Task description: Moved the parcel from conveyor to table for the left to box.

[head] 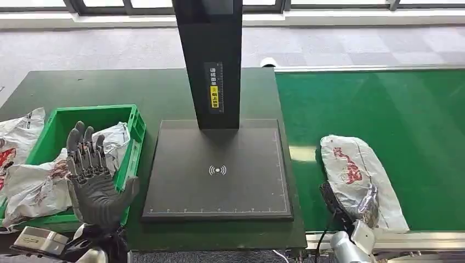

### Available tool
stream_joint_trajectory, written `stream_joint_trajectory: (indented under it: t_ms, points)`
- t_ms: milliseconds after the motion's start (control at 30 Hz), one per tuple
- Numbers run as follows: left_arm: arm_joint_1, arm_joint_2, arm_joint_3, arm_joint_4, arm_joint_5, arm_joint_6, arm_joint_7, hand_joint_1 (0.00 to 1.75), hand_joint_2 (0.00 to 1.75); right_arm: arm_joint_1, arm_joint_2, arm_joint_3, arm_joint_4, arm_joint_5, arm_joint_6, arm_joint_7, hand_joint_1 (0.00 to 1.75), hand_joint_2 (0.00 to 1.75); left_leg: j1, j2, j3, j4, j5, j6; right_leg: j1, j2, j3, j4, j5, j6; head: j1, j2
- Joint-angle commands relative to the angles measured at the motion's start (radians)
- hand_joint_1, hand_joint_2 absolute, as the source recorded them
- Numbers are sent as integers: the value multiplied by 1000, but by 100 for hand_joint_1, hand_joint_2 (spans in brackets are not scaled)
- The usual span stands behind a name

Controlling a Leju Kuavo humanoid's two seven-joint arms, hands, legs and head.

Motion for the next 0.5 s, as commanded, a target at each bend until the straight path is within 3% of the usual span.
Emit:
stream_joint_trajectory:
  t_ms: [33, 167, 500]
  points:
    - [-13, 60, -68, 5, 1, 29, 5, 0, 175, -15, -37, 23, 94, 0, 56, 28, 175, 175, 0, -2, 0, -1, 1, 0, 0, -2, 1, -2, 1, -1, 0, 0]
    - [-22, 78, -95, 41, -34, 37, 5, 0, 175, -13, -12, 91, 70, 44, 43, 11, 175, 175, 1, 0, 1, -3, 2, 0, 1, -2, 2, -4, 3, -1, 0, 0]
    - [-26, 76, -96, 45, -36, 38, 5, 0, 175, -19, -3, 97, 66, 49, 45, 25, 175, 175, 1, 2, 4, -1, 1, 0, 1, 0, 4, -1, 2, -1, 0, 0]
